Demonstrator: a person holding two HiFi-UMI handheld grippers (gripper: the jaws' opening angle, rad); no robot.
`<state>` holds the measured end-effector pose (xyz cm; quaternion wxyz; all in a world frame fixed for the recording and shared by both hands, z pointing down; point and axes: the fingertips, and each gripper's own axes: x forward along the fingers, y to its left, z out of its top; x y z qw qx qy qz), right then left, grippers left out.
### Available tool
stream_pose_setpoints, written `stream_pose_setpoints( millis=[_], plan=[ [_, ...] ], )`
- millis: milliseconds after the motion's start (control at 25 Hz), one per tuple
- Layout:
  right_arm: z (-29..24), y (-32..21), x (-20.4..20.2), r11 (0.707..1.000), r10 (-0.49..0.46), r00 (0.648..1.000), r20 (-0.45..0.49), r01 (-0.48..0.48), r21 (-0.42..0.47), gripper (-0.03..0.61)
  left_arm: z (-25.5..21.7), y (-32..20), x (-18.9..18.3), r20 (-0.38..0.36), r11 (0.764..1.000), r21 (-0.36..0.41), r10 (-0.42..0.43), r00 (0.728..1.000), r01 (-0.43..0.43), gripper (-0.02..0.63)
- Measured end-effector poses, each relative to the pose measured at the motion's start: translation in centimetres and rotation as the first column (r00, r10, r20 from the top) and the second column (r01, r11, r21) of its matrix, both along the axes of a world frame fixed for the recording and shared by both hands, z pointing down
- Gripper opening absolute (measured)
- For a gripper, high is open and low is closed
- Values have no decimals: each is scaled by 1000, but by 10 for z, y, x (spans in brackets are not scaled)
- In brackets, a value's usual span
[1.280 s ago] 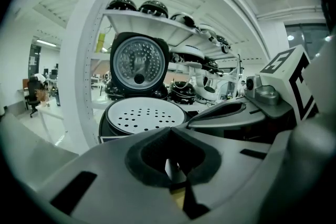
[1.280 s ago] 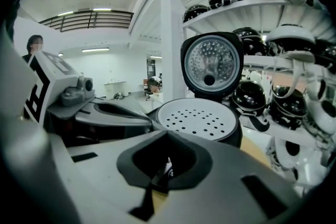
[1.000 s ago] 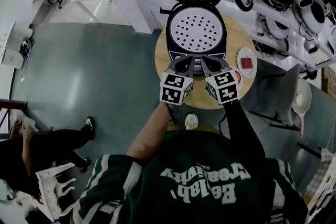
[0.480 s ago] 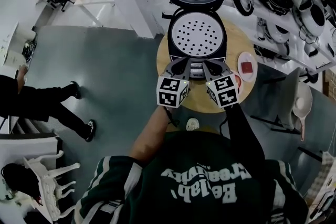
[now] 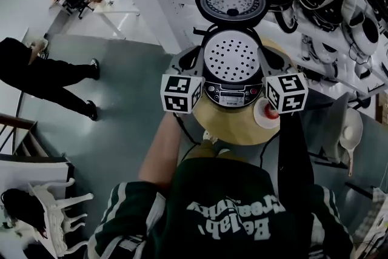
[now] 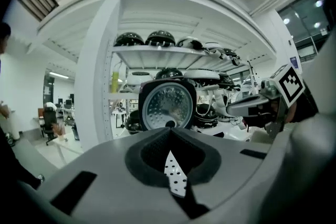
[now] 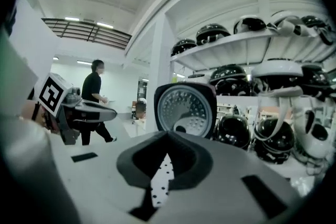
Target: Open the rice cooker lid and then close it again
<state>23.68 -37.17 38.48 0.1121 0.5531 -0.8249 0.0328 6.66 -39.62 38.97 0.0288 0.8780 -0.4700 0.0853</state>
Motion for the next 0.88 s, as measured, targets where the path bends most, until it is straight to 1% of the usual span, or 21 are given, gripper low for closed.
stream_pose_setpoints(
  millis=[80, 200, 320, 400, 480, 560, 680, 800, 880],
  plan=[
    [-26, -21, 7, 1000, -11, 1000, 3, 11, 29, 5, -23, -20, 4, 9, 999, 37, 18, 1000, -18, -2],
    [-63, -56, 13, 998, -36, 999, 14, 35, 49, 4, -57, -54, 13, 27, 995, 83, 49, 998, -51, -2],
    [-95, -92, 22, 997, -27, 1000, 0, 27, 66, 5, -91, -89, 23, 43, 990, 125, 67, 997, -72, -2],
    [-111, -115, 23, 996, -52, 998, -43, 55, 64, 3, -113, -111, 29, 65, 984, 155, 83, 994, -92, -2],
    [-121, -136, 21, 995, -72, 991, -110, 79, 59, 3, -127, -131, 35, 99, 977, 174, 103, 990, -119, -2],
    [-128, -157, 19, 995, -66, 984, -164, 76, 57, 3, -137, -150, 41, 143, 972, 184, 119, 982, -145, -2],
    [-137, -183, 19, 997, -43, 976, -211, 55, 50, 3, -147, -174, 53, 206, 964, 189, 146, 967, -186, -2],
    [-133, -203, 19, 1000, -30, 967, -253, 30, -3, 3, -149, -192, 68, 231, 961, 174, 172, 958, -215, -2],
    [-125, -212, 21, 999, -16, 961, -277, 5, -43, 2, -140, -202, 70, 238, 967, 148, 170, 956, -209, -2]
  ],
)
